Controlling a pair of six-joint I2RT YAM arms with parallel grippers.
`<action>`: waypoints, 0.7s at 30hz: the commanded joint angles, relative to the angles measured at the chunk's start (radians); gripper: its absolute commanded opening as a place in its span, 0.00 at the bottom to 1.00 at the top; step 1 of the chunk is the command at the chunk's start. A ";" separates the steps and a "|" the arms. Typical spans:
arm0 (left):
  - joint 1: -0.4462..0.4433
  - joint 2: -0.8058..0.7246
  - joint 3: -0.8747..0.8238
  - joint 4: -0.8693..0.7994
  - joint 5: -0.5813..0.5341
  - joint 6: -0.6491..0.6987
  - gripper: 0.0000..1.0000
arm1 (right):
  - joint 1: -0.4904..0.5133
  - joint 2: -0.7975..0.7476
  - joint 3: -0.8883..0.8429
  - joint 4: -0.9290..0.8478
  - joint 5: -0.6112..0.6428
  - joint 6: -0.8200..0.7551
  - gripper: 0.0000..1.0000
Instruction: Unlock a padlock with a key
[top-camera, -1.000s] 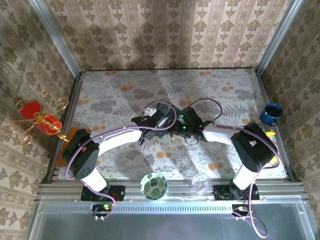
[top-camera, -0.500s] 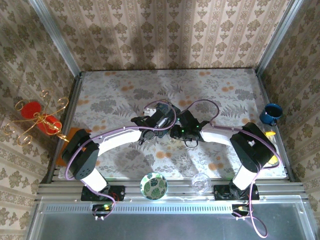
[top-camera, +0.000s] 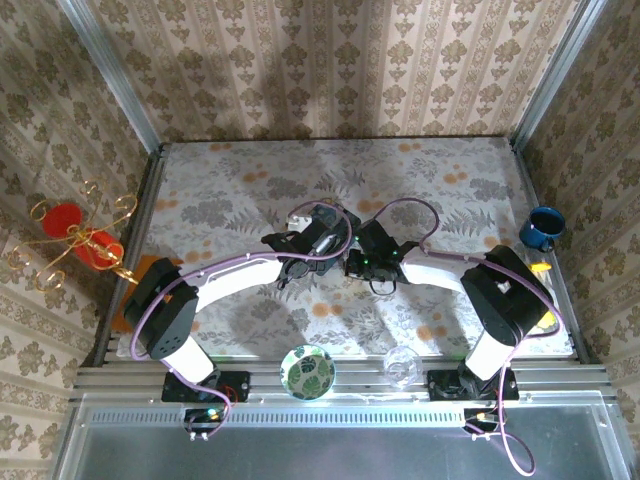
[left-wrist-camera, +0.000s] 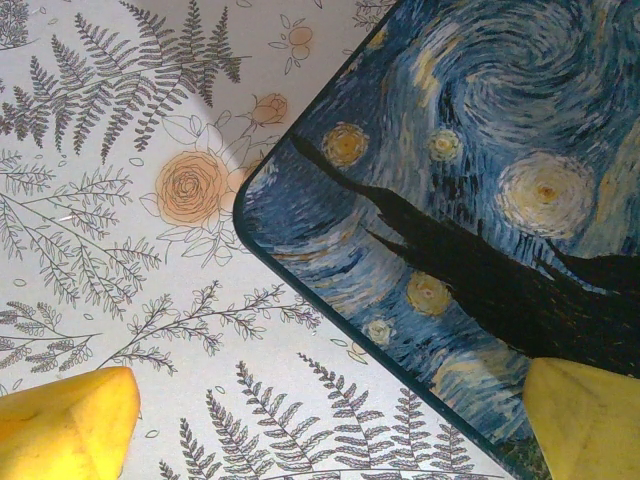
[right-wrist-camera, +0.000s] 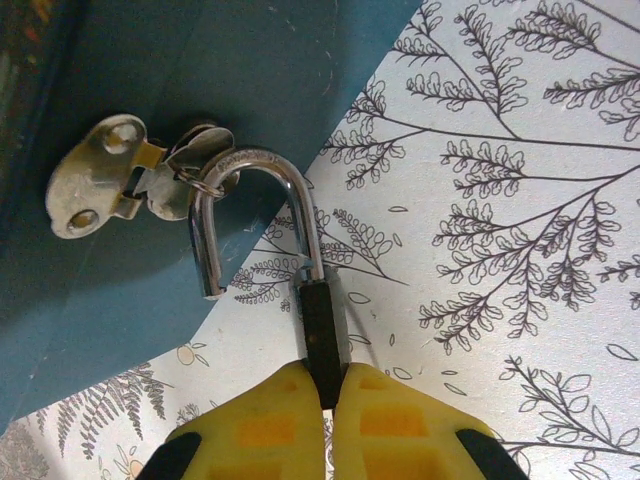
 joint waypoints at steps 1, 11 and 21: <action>0.012 0.016 -0.039 -0.094 0.020 0.010 1.00 | -0.013 -0.037 0.004 -0.012 0.046 -0.008 0.01; 0.012 0.016 -0.040 -0.094 0.027 0.012 1.00 | -0.021 -0.045 -0.010 0.058 0.032 0.039 0.00; 0.011 0.015 -0.044 -0.090 0.037 0.011 1.00 | -0.021 -0.039 -0.109 0.269 0.017 0.196 0.00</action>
